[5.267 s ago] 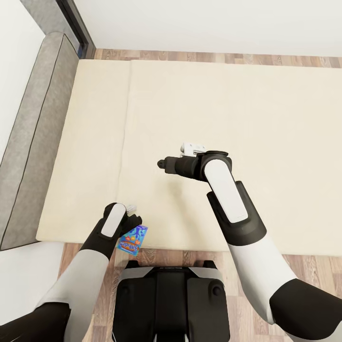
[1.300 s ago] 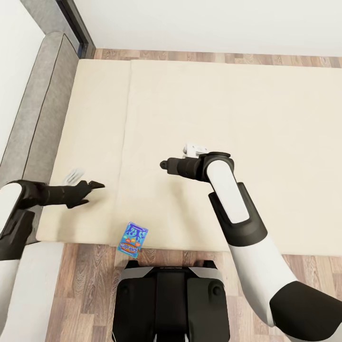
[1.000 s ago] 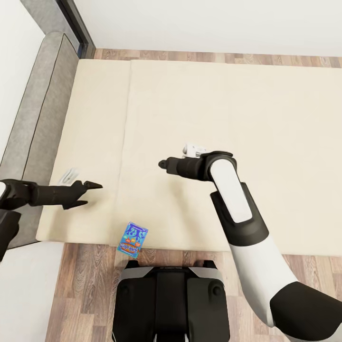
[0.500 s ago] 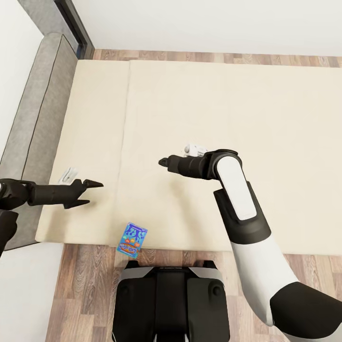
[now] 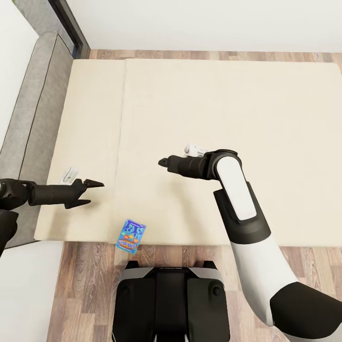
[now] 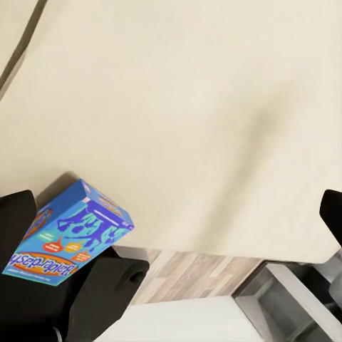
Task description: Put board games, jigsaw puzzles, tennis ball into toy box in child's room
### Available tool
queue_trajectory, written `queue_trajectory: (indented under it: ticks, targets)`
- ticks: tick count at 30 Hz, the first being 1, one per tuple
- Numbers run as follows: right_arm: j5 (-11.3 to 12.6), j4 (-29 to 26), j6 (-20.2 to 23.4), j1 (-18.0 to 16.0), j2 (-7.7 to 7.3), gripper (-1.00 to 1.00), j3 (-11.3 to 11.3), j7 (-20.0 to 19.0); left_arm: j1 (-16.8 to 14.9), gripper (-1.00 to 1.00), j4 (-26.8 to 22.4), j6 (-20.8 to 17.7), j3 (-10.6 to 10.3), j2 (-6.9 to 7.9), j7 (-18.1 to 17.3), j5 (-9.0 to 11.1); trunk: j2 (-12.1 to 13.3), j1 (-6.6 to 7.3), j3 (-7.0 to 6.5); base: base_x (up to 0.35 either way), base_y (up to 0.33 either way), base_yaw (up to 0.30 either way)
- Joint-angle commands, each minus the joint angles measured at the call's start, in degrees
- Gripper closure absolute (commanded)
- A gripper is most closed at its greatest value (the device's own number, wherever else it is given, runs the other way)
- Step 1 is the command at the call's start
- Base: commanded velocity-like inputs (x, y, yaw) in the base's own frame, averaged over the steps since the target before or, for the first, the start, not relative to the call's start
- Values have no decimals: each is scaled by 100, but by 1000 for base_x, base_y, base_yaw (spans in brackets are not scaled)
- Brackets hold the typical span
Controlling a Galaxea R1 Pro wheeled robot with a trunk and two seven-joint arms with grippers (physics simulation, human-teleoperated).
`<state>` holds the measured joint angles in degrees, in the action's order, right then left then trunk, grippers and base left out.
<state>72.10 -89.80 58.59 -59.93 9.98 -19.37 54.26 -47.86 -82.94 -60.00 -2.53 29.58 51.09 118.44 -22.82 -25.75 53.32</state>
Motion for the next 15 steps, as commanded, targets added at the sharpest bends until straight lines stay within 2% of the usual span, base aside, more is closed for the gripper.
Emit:
queue_trajectory:
  ticks: [1, 11, 15]
  targets:
    - [49, -3, 23, -7, 2, -100, 1, 59, -4, -100, -3, 0, -7, 4, 59, 56, -9, -4, 7, -3, 0, -1]
    - [55, 11, 21, -3, 2, -100, -5, 58, -4, -100, -3, 0, -8, 4, 59, 56, -9, -4, 7, 0, 3, 0]
    - [52, 10, 21, -2, 2, -100, -5, 65, -4, -100, -3, 0, -10, 4, 59, 56, -9, -4, 6, 2, 135, -2]
